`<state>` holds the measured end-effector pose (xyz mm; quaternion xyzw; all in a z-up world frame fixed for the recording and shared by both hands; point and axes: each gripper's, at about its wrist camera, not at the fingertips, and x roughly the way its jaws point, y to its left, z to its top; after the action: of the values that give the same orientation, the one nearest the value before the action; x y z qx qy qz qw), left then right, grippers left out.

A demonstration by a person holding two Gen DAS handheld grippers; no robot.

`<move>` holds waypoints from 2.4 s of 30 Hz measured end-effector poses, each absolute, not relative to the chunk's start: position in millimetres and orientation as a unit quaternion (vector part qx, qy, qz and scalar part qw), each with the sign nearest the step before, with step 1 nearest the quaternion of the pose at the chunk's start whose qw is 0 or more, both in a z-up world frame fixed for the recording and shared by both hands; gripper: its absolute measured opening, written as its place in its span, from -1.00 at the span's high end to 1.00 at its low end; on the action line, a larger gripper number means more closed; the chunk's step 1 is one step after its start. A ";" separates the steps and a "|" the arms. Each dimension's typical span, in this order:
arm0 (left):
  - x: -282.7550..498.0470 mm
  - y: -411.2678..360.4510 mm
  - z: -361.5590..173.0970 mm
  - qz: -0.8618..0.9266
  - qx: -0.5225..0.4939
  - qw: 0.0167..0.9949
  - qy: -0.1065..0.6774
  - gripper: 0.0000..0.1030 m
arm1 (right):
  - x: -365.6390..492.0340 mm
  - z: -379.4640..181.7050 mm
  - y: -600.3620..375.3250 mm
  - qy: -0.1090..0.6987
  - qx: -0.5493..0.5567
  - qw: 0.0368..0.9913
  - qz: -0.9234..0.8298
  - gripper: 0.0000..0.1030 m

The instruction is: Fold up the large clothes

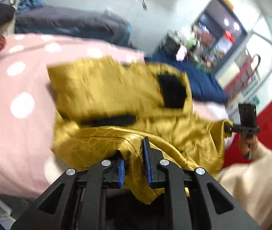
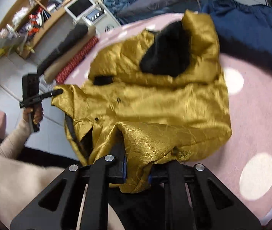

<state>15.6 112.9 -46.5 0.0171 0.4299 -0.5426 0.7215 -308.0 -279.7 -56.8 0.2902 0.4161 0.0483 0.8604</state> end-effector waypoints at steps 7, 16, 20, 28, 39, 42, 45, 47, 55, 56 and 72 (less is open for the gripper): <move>75.9 120.0 -19.1 -0.490 -0.040 0.769 0.408 0.70 | -298.6 -10.6 -367.3 0.321 0.344 0.882 0.022 0.71; 149.2 69.7 -29.7 -0.423 -0.047 0.790 0.441 0.71 | -229.7 8.7 -427.5 0.298 0.345 0.890 -0.016 0.71; 184.8 40.9 -29.9 -0.407 -0.066 0.795 0.445 0.71 | -189.3 2.4 -450.8 0.296 0.366 0.881 -0.039 0.71; 227.8 5.0 -69.3 -0.349 -0.114 0.780 0.506 0.32 | -129.5 -38.4 -492.4 0.310 0.417 0.849 -0.096 0.71; 239.7 59.6 -76.9 -0.281 -0.230 0.800 0.478 -0.77 | -129.9 -118.1 -526.0 0.256 0.599 0.753 -0.087 0.54; 214.3 50.1 -57.1 -0.297 -0.165 0.823 0.456 -0.77 | -133.5 -118.1 -526.7 0.246 0.618 0.743 -0.078 0.37; 170.7 29.7 -37.9 -0.319 -0.068 0.846 0.423 -0.80 | -142.7 -103.2 -523.1 0.229 0.631 0.736 -0.085 -0.17; 135.7 15.2 -28.5 -0.334 -0.006 0.858 0.390 -0.86 | -150.5 -79.6 -515.0 0.210 0.604 0.761 -0.109 -0.30; 41.3 -22.9 -56.5 -0.330 0.117 0.864 0.362 -0.87 | -146.4 -9.6 -389.3 0.320 0.231 0.901 -0.182 -0.47; 32.5 -25.4 -62.6 -0.327 0.130 0.864 0.360 -0.87 | -145.1 -12.8 -370.8 0.339 0.194 0.902 -0.185 -0.47; 58.9 -41.4 -111.5 -0.253 0.139 0.860 0.420 -0.88 | -129.4 -77.4 -316.1 0.464 0.120 0.858 -0.188 -0.49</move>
<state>58.9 -41.4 -111.5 0.1386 0.4201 -0.2534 0.8603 -129.4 -316.1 -77.4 0.1198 0.4637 -0.1877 0.8576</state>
